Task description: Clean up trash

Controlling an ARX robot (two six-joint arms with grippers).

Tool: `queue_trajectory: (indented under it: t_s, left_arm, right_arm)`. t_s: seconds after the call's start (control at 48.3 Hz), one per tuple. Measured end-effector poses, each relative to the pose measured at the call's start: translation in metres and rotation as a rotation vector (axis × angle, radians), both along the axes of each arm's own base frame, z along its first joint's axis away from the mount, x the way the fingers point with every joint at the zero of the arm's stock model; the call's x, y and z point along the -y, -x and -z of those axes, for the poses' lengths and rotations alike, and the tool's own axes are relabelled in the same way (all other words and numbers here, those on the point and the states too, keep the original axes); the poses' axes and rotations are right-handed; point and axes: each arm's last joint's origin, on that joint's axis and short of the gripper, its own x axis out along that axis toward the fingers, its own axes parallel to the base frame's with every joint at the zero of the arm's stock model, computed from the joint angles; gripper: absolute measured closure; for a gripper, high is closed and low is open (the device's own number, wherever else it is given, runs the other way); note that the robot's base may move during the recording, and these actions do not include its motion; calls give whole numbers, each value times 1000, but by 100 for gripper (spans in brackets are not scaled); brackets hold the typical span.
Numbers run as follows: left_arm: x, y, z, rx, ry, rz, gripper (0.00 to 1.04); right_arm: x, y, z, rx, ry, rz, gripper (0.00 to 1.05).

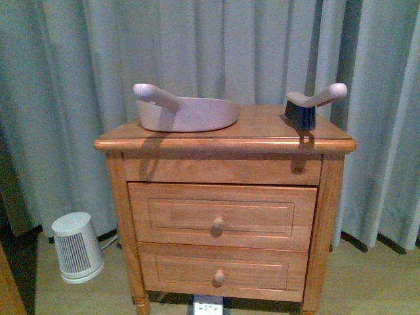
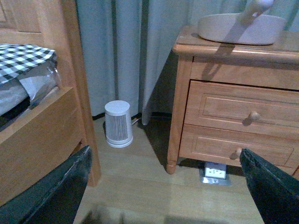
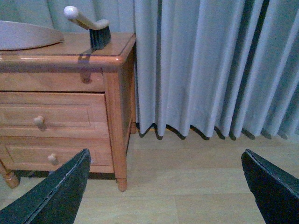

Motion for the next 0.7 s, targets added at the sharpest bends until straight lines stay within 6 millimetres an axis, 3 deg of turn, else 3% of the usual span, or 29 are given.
queue_trajectory:
  t_s: [0.704]
  left_arm:
    - [0, 0, 0, 0, 0, 2, 8]
  right_arm:
    - [0, 0, 0, 0, 0, 2, 7]
